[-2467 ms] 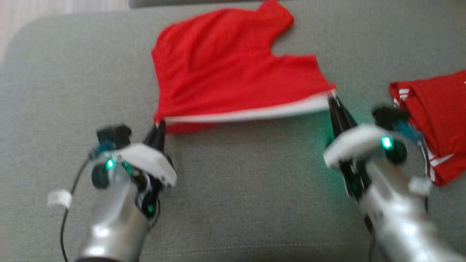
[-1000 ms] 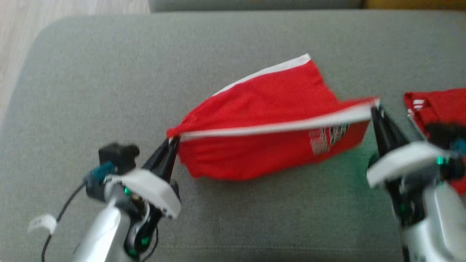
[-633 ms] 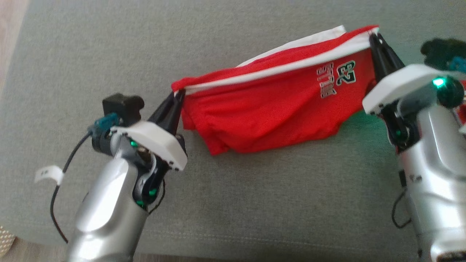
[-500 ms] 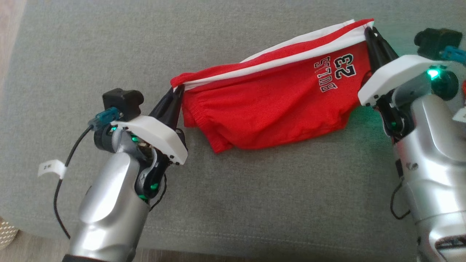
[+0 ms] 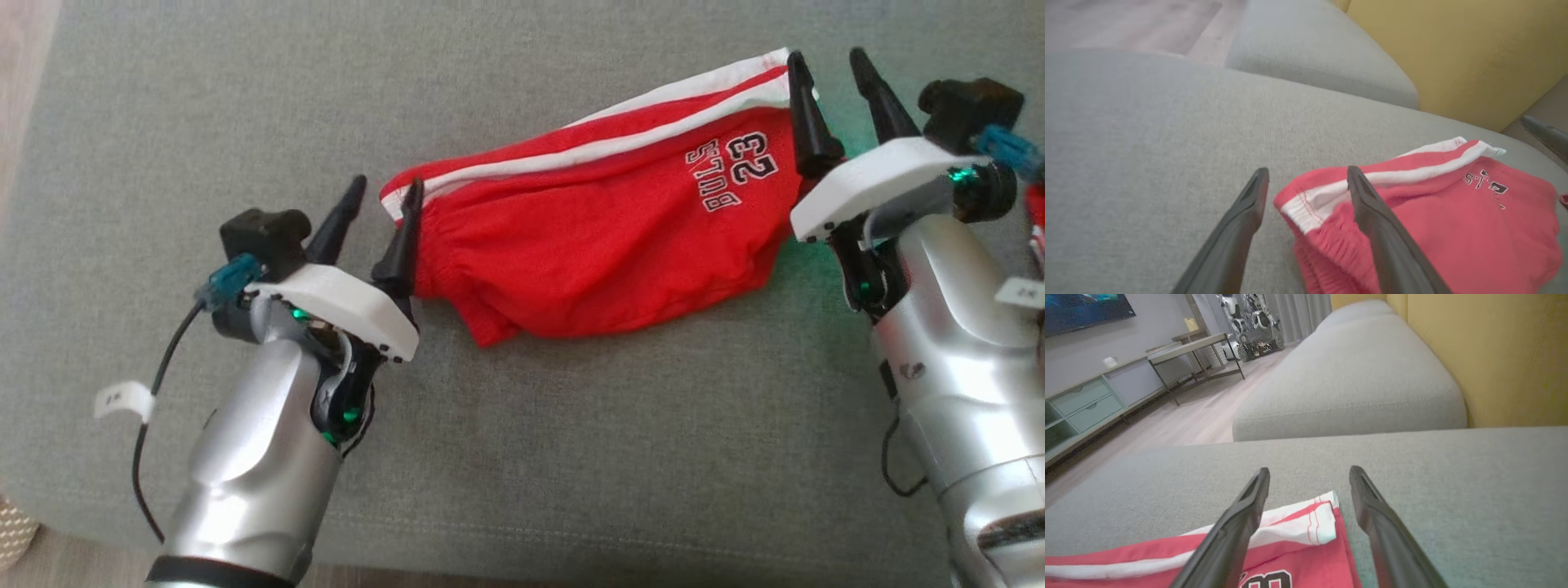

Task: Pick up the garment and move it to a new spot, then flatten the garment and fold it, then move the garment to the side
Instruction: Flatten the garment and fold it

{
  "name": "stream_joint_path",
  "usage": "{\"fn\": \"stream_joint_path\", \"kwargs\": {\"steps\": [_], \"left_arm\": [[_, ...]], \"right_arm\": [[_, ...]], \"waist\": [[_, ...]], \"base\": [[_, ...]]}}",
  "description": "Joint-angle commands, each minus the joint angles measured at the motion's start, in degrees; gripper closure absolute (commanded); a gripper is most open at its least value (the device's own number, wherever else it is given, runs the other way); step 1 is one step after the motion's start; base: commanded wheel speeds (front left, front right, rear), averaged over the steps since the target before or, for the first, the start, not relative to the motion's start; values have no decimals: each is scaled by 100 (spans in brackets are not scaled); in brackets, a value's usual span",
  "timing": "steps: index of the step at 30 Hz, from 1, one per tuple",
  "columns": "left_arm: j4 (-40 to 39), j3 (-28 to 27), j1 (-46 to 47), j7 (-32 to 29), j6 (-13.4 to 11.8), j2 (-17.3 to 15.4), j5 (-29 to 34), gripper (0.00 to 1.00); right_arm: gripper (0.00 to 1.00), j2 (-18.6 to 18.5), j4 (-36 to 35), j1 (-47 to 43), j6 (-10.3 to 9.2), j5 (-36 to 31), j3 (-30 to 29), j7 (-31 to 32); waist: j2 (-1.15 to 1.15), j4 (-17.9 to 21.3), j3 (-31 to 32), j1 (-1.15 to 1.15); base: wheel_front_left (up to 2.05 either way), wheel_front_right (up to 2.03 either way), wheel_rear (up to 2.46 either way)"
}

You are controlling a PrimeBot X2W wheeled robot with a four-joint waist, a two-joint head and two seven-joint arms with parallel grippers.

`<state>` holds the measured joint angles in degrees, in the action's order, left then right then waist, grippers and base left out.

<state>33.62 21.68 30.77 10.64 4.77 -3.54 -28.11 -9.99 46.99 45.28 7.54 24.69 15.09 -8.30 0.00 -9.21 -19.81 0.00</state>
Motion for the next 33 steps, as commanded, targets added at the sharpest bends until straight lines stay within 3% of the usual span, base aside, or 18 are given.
{"fn": "stream_joint_path", "kwargs": {"steps": [1, 11, 23, 33], "left_arm": [[-232, -181, 55, 200, -108, -165, 119, 0], [-1808, -781, -927, 433, -825, -305, 894, 0], [-2295, -885, -2198, 435, -856, -357, 1326, 0], [-2214, -844, -2369, 435, -838, -323, 1331, 0]], "right_arm": [[0, -5, -222, 17, -5, -57, 165, -235], [0, 52, -1262, -1002, -5, -987, -246, -656], [0, 434, -2880, -2957, -5, -1603, -898, -231], [0, 592, -3620, -3541, -5, -1661, -1115, 154]], "waist": [[0, 38, 111, 0], [0, 222, 618, 0], [0, 363, 1193, 0], [0, 389, 1340, 0]], "base": [[0, 0, 0], [0, 0, 0], [0, 0, 0], [0, 0, 0]]}}
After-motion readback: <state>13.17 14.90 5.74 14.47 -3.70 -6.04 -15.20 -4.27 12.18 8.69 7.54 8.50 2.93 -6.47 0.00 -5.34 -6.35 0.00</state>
